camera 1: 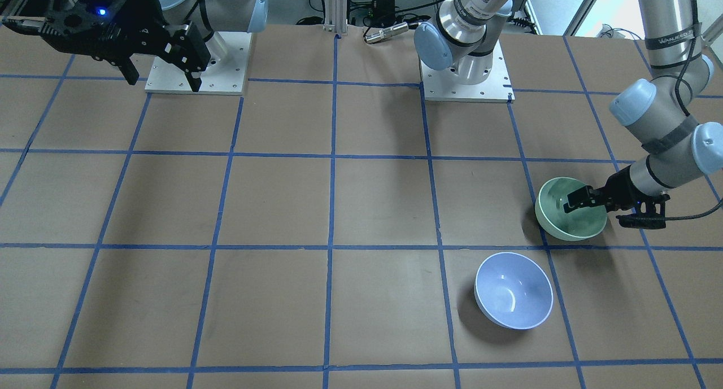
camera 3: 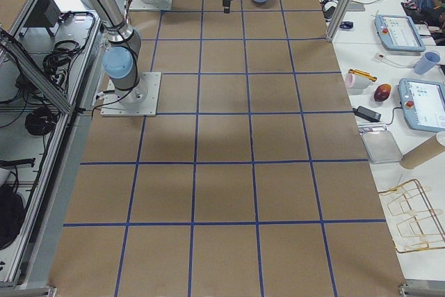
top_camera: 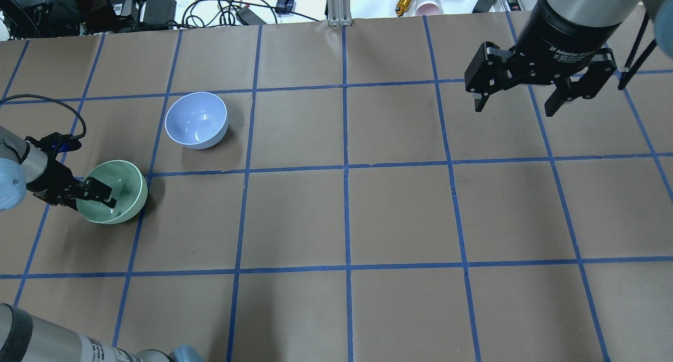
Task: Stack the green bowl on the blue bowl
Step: 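Close the left gripper on the green bowl's rim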
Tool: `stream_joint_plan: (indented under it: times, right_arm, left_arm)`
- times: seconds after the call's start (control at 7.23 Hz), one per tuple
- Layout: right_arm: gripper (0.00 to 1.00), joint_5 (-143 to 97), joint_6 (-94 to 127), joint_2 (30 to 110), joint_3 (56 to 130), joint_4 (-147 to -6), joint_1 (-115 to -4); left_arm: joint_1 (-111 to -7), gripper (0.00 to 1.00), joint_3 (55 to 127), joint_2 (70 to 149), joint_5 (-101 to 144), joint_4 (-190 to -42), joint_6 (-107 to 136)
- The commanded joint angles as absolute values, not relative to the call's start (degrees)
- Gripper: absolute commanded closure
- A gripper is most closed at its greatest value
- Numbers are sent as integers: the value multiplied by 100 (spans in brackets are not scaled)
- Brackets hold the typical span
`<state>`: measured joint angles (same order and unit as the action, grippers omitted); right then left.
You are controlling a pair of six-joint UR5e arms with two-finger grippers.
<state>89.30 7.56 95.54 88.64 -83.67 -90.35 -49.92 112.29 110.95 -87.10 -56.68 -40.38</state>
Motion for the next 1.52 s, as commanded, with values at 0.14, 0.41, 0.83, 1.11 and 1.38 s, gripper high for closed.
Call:
stream_joint_plan:
  times: [0.14, 0.41, 0.83, 1.11, 1.38]
  right_arm:
    - [0, 8930, 756, 9554, 8859, -8358, -9035]
    - [0, 8930, 756, 9554, 8868, -8367, -9035]
    - [0, 8930, 756, 9554, 8868, -8358, -9035]
    - [0, 8930, 756, 9554, 8868, -8367, -9035]
    - [0, 8930, 756, 9554, 8859, -8358, -9035]
  left_arm:
    - [-4992, 77, 11224, 11074, -8710, -5686, -4078]
    - [-4992, 100, 11206, 11074, -8701, -5687, -4105]
    - [-4992, 100, 11197, 11057, -8684, -5678, -4105]
    - [-4992, 100, 11171, 11039, -8666, -5817, -4087]
    - [-5001, 100, 10996, 10995, -8640, -6229, -4017]
